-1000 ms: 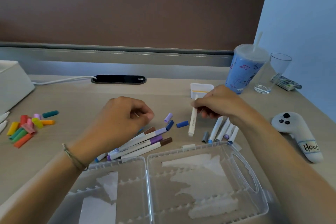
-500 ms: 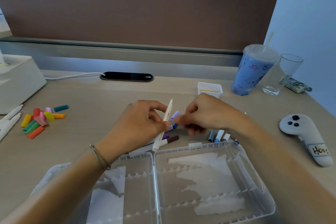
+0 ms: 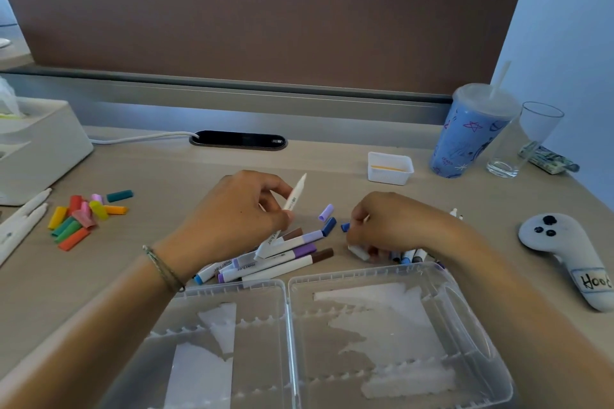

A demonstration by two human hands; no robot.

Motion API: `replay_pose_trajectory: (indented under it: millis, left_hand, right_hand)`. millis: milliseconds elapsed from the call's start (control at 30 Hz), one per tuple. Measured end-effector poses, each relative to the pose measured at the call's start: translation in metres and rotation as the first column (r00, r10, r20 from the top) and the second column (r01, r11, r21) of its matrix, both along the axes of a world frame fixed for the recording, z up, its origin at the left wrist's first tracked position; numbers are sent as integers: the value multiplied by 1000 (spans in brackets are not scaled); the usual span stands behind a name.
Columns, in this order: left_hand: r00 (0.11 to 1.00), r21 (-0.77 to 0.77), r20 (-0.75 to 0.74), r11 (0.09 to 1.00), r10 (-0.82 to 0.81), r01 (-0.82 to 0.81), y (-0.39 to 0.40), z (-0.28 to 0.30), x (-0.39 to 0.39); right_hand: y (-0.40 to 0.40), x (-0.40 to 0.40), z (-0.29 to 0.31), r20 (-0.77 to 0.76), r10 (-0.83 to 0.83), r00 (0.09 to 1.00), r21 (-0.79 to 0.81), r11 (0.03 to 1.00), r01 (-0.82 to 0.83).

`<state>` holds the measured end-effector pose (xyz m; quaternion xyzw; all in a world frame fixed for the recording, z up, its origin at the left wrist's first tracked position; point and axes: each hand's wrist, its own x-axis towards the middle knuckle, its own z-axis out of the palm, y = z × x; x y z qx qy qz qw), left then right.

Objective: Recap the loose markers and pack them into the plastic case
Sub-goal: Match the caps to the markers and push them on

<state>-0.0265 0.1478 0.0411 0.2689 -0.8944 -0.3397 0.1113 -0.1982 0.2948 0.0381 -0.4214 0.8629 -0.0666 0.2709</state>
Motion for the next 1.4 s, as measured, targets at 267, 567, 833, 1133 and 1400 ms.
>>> replay_pose_trajectory:
  millis: [267, 567, 833, 1133, 1400]
  left_hand:
    - [992, -28, 0, 992, -126, 125, 8, 0, 0]
    - [987, -41, 30, 986, -159, 160, 9, 1, 0]
    - [984, -81, 30, 981, -176, 177, 11, 1, -1]
    - [989, -78, -135, 996, -57, 47, 10, -7, -3]
    - [997, -175, -51, 983, -63, 53, 17, -4, -6]
  right_hand:
    - [3, -18, 4, 384, -11, 923, -474, 856, 208]
    - [1, -8, 11, 560, 97, 823, -599, 733, 321]
    - [-3, 2, 12, 428, 127, 895, -638, 744, 200]
    - [-7, 14, 7, 273, 107, 956, -755, 639, 144]
    - [1, 3, 19, 361, 122, 925, -643, 750, 152]
